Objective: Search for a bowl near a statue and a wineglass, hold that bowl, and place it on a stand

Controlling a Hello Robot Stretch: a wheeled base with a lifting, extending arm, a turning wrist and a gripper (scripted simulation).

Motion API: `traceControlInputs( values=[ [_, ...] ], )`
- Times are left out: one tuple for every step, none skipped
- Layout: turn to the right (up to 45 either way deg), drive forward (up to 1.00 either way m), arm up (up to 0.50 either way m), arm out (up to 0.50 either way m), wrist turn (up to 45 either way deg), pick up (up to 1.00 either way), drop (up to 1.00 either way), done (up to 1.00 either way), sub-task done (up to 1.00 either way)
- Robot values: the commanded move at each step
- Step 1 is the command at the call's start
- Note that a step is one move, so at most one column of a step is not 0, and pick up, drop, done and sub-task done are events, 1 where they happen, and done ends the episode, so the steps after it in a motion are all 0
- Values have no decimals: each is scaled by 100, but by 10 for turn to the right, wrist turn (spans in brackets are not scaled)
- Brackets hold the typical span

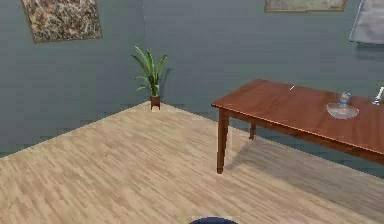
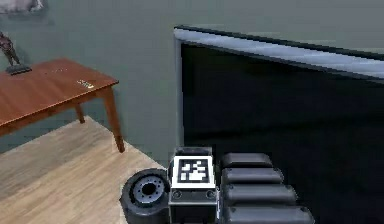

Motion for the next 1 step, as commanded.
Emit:
traceControlInputs(
  values=[
    [-30, 0, 0, 0, 0, 0, 0, 0, 0]
  ],
)
